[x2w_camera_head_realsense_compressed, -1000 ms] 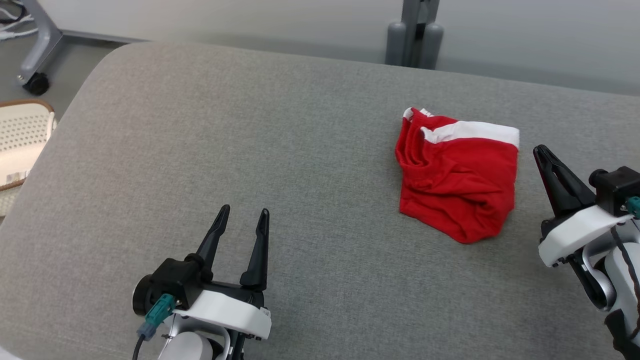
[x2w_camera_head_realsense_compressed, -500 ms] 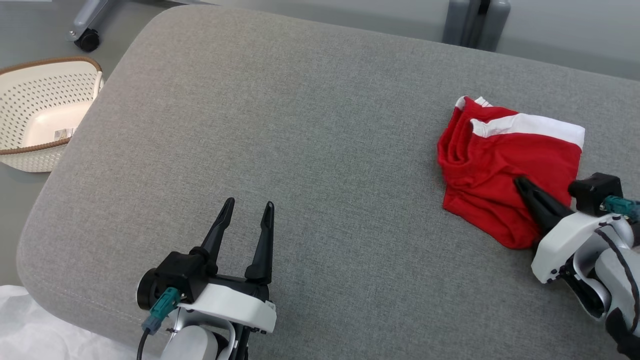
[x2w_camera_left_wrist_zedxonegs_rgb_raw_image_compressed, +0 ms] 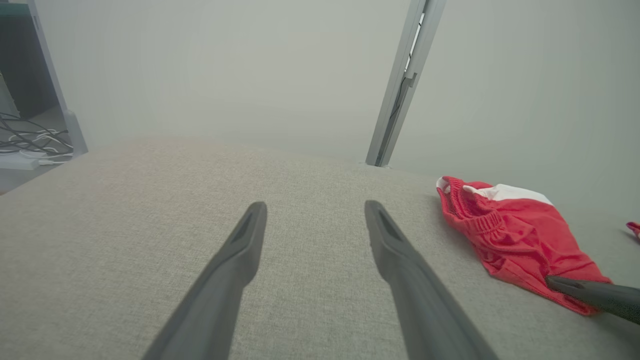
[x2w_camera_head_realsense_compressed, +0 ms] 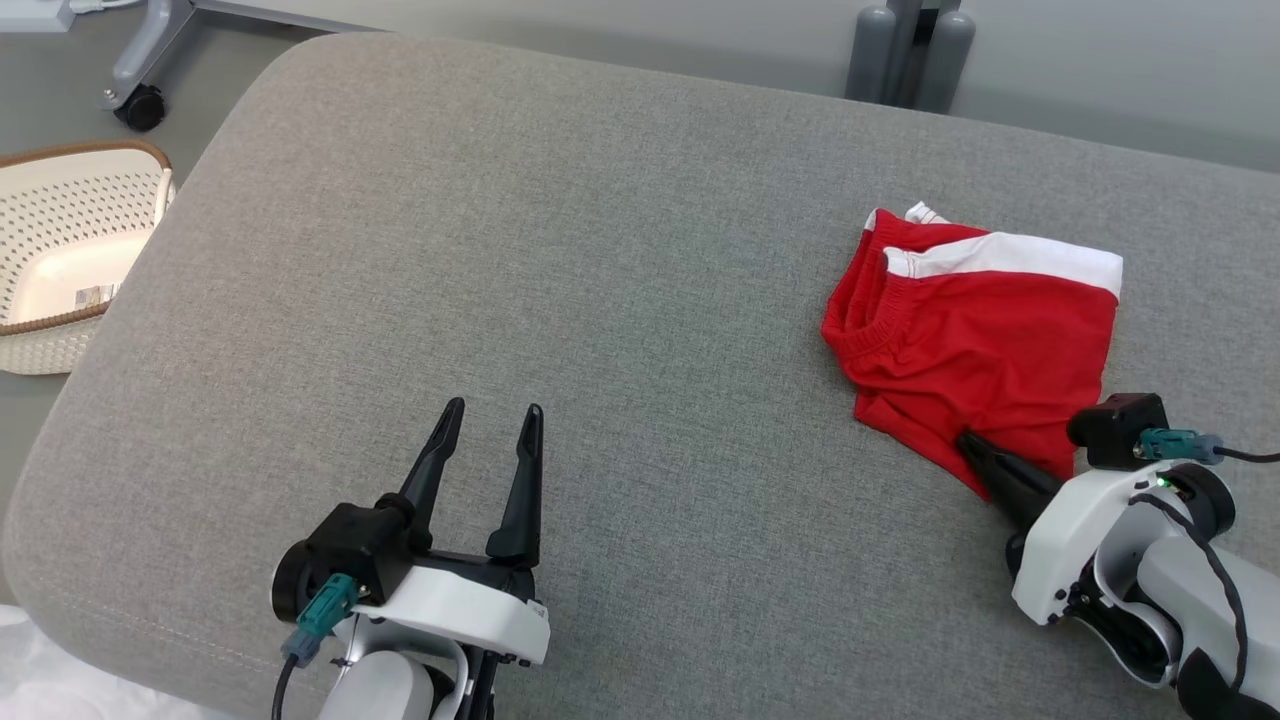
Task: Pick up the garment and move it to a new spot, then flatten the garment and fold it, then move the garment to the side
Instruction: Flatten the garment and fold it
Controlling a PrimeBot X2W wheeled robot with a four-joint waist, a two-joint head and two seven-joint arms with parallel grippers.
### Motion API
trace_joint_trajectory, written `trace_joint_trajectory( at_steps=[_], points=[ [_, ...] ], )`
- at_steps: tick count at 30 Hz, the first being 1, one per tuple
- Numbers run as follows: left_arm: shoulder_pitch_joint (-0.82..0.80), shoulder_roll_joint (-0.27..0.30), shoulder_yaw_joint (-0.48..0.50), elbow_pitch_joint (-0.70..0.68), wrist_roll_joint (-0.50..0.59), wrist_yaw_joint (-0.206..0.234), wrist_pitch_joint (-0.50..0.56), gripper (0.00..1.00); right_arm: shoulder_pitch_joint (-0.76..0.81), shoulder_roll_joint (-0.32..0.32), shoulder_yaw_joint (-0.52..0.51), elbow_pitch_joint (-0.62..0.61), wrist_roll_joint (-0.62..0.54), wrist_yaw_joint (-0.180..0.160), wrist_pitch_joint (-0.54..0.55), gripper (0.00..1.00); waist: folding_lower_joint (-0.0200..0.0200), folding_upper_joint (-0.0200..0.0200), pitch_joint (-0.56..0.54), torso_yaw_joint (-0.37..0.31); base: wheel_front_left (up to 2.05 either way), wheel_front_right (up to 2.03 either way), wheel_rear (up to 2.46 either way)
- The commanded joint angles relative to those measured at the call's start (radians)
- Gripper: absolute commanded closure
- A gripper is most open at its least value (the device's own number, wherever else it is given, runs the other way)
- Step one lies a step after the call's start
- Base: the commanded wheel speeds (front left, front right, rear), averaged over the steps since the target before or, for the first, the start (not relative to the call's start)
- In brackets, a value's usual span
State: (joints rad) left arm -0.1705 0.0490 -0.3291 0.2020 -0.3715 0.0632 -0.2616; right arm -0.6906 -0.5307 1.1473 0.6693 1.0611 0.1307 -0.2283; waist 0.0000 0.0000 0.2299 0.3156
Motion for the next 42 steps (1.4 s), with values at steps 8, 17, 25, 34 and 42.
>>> trace_joint_trajectory(
  at_steps=[8,17,25,34,42],
  points=[
    [0.018,0.004,0.031,0.019,0.015,-0.009,-0.004,0.00,-0.035,-0.007,0.043,0.027,0.077,0.000,-0.035,1.00,0.0000,0.0000,-0.069,-0.032,0.00,0.00,0.00],
    [0.055,0.004,0.070,0.027,0.031,-0.030,-0.004,0.00,0.040,0.004,-0.263,-0.048,-0.059,0.000,-0.037,1.00,0.0000,0.0000,-0.176,-0.101,0.00,0.00,0.00],
    [0.084,0.004,0.115,0.027,0.041,-0.039,-0.004,0.00,0.217,0.090,-0.756,-0.170,-0.498,0.000,-0.037,1.00,0.0000,0.0000,-0.227,-0.168,0.00,0.00,0.00],
    [0.113,0.004,0.154,0.019,0.046,-0.047,-0.004,0.00,0.463,0.294,-1.048,-0.340,-0.747,0.000,-0.036,1.00,0.0000,0.0000,-0.247,-0.221,0.00,0.00,0.00],
    [0.138,0.004,0.177,0.023,0.046,-0.035,-0.004,0.00,0.579,0.421,-1.143,-0.395,-0.839,0.000,-0.036,1.00,0.0000,0.0000,-0.252,-0.252,0.00,0.00,0.00]
  ],
)
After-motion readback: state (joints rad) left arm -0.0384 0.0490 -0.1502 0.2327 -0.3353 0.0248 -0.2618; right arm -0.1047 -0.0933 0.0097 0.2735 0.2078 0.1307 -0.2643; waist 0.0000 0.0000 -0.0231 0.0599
